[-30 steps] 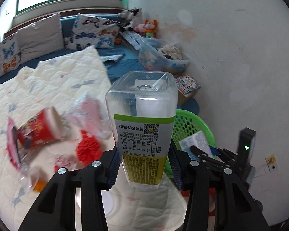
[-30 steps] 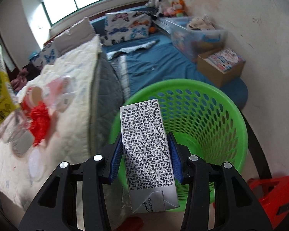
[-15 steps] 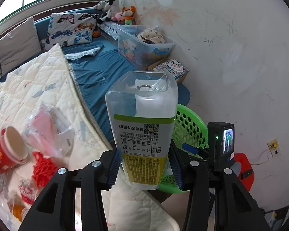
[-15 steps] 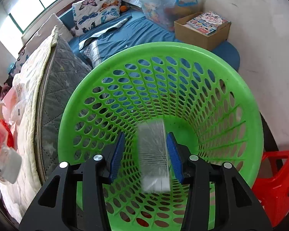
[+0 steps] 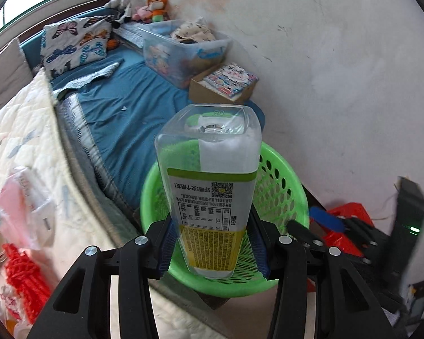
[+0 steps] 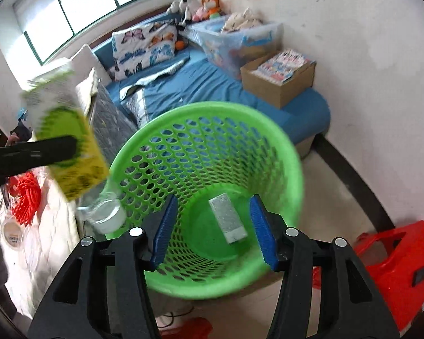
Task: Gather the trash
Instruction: 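Carry the clear bottle over the green basket and open the left tool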
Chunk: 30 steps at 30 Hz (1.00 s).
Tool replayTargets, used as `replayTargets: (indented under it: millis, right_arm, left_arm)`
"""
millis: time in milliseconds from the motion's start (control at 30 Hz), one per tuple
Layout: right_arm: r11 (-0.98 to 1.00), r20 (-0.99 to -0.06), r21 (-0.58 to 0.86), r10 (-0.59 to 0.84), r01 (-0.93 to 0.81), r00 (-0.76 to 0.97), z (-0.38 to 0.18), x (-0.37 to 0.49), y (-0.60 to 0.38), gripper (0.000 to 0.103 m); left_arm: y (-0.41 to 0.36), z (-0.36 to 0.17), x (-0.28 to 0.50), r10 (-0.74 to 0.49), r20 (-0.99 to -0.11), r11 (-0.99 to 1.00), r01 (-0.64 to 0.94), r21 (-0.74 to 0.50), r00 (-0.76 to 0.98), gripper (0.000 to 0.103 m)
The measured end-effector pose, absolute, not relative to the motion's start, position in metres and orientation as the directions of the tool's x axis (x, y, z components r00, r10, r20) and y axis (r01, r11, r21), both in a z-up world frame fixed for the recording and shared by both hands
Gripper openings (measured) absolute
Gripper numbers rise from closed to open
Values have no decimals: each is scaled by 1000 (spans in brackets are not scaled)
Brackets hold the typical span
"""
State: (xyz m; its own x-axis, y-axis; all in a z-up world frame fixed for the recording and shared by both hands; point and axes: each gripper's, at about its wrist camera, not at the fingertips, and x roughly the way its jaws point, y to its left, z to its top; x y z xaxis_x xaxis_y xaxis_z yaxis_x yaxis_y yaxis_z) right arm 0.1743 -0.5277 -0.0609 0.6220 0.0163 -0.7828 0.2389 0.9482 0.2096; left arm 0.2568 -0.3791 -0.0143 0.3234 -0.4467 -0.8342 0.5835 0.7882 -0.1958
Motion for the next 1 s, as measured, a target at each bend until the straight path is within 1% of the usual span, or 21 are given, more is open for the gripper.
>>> replayTargets:
  millis: [233, 367, 433, 633, 900, 1000]
  right_arm:
    - [936, -761, 226, -4, 270, 649, -57, 140, -539, 56]
    - [925, -754, 259, 14, 278, 656, -62, 125, -545, 56]
    - [921, -753, 271, 21, 281, 658, -64, 121, -546, 56]
    - [920, -749, 267, 9, 288, 663, -67, 113, -547, 56]
    - [908, -745, 294, 22, 298, 667, -73, 105, -550, 56]
    - [905, -745, 302, 27, 301, 667, -74, 106, -550, 56]
  left_arm:
    - [-412, -40, 257, -392, -868, 782, 607, -140, 305, 45]
    - [-422, -59, 256, -370, -889, 784, 605, -143, 270, 45]
    - [-427, -69, 257, -362, -899, 784, 603, -149, 249, 45]
    - [-441, -95, 253, -318, -919, 782, 612, -116, 233, 45]
    - [-451, -118, 247, -276, -935, 772, 631, -79, 221, 46]
    - [-449, -122, 249, -271, -941, 775, 627, -87, 205, 46]
